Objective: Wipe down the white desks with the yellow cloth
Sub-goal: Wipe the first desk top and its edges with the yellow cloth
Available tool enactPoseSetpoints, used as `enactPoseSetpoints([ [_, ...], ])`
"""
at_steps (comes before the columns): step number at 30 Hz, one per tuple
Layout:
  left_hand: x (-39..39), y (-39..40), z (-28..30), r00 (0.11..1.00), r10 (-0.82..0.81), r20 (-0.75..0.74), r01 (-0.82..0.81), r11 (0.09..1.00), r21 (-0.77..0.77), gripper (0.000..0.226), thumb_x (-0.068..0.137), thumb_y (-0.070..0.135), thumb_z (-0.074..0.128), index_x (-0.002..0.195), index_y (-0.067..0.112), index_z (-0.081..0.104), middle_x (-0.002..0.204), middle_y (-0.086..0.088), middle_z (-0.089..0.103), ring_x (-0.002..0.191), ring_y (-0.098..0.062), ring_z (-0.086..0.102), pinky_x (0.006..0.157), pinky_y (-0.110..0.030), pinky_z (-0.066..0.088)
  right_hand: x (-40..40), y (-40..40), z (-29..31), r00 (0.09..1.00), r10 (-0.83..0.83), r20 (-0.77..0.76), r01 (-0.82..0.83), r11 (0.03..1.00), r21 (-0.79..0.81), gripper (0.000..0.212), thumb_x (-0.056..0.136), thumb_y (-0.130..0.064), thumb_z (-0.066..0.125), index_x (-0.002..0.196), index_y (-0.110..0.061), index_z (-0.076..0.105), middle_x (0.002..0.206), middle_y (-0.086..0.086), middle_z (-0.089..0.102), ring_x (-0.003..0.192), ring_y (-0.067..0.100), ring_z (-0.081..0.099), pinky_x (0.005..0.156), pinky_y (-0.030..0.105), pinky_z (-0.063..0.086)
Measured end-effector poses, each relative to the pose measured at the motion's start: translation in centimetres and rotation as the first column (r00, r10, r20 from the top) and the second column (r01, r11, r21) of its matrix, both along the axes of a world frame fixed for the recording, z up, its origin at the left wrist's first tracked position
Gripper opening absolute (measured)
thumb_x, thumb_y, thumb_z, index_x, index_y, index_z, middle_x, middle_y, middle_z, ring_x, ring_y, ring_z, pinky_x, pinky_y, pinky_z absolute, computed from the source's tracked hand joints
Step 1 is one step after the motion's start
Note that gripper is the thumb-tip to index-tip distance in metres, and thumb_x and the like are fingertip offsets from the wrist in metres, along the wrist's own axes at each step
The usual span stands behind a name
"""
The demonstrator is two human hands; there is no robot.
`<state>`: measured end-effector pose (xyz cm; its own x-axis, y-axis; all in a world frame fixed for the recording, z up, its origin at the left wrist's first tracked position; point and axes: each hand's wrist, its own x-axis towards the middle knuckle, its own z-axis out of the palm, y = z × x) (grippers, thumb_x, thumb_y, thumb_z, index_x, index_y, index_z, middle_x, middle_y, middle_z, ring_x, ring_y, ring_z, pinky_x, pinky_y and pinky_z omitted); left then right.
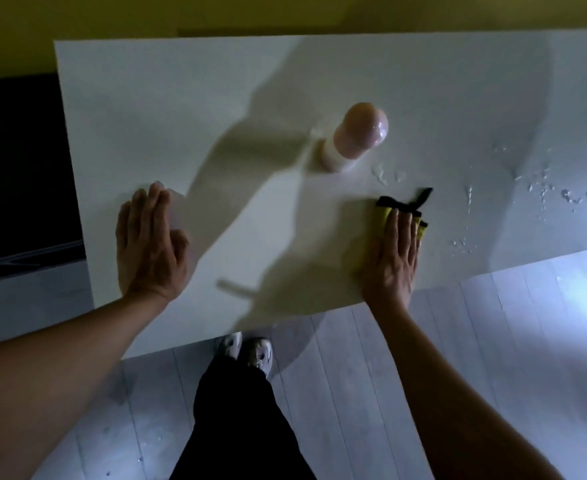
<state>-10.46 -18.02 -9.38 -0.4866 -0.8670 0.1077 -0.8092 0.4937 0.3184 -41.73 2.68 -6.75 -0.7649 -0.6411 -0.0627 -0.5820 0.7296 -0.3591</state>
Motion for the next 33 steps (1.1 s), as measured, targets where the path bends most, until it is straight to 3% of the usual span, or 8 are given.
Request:
enactPoseSetpoints([
  [4, -0.6, -1.0, 0.2, 1.000, 0.007, 0.000, -0.007, 1.000, 0.014, 0.065, 0.101, 0.028, 0.030, 0.161, 0.002, 0.030, 0.170, -0.018, 0.027, 0.157, -0.040, 0.023, 0.130, -0.051, 0.013, 2.8, -2.5, -0.2, 0.988, -0.150, 0.034, 0.151, 0.988, -0.025, 0.058, 0.108, -0.040, 0.018, 0.162, -0.029, 0.000, 0.170, -0.003, -0.005, 0.156, 0.012, -0.011, 0.127, 0.045, 0.003],
  [9, -0.6, -0.9, 0.1, 1.000, 0.003, 0.005, -0.004, 1.000, 0.008, 0.066, 0.101, 0.028, 0.031, 0.162, 0.003, 0.027, 0.170, -0.017, 0.025, 0.158, -0.040, 0.021, 0.129, -0.054, 0.015, 6.2, -3.2, 0.3, 0.997, 0.080, 0.001, -0.080, 0.997, -0.018, 0.060, 0.107, -0.037, 0.029, 0.163, -0.025, 0.009, 0.170, -0.002, 0.004, 0.156, 0.014, -0.005, 0.128, 0.042, 0.006],
  [14, -0.2, 0.2, 0.3, 0.999, -0.014, 0.033, 0.013, 1.000, 0.008, 0.067, 0.105, 0.031, 0.029, 0.165, 0.004, 0.020, 0.172, -0.018, 0.020, 0.158, -0.041, 0.020, 0.129, -0.056, 0.015, 4.6, -3.0, 0.4, 0.993, 0.118, -0.003, -0.118, 0.993, -0.031, 0.058, 0.107, -0.035, 0.031, 0.162, -0.026, 0.013, 0.170, -0.003, 0.008, 0.157, 0.013, -0.002, 0.127, 0.045, 0.012],
  [25, 0.9, 4.8, 1.0, 0.999, 0.035, 0.038, -0.035, 0.999, 0.009, 0.067, 0.101, 0.025, 0.035, 0.162, 0.000, 0.026, 0.170, -0.020, 0.024, 0.156, -0.043, 0.024, 0.127, -0.058, 0.018, 1.3, -1.2, 0.2, 0.986, 0.162, -0.028, -0.164, 0.983, -0.077, 0.059, 0.106, -0.033, 0.036, 0.161, -0.021, 0.020, 0.169, 0.002, 0.014, 0.157, 0.016, 0.003, 0.127, 0.046, 0.013],
  [30, -3.1, 4.5, 2.8, 0.981, 0.191, 0.027, -0.192, 0.980, 0.047, 0.072, 0.089, 0.034, 0.046, 0.153, 0.001, 0.039, 0.159, -0.022, 0.039, 0.146, -0.044, 0.037, 0.120, -0.060, 0.028, -2.7, -1.5, 0.1, 0.958, 0.283, -0.051, -0.287, 0.950, -0.122, 0.058, 0.105, -0.033, 0.041, 0.159, -0.019, 0.028, 0.168, 0.004, 0.019, 0.157, 0.018, 0.007, 0.126, 0.047, 0.018],
  [33, -8.8, 5.1, 4.5, 0.991, 0.100, -0.091, -0.092, 0.991, 0.096, 0.082, 0.087, 0.046, 0.056, 0.155, 0.005, 0.040, 0.158, -0.018, 0.044, 0.145, -0.040, 0.042, 0.118, -0.053, 0.032, -2.8, -1.6, -0.1, 0.959, 0.279, -0.048, -0.283, 0.946, -0.155, 0.056, 0.105, -0.031, 0.039, 0.159, -0.018, 0.030, 0.167, 0.005, 0.021, 0.157, 0.018, 0.007, 0.126, 0.047, 0.018],
])
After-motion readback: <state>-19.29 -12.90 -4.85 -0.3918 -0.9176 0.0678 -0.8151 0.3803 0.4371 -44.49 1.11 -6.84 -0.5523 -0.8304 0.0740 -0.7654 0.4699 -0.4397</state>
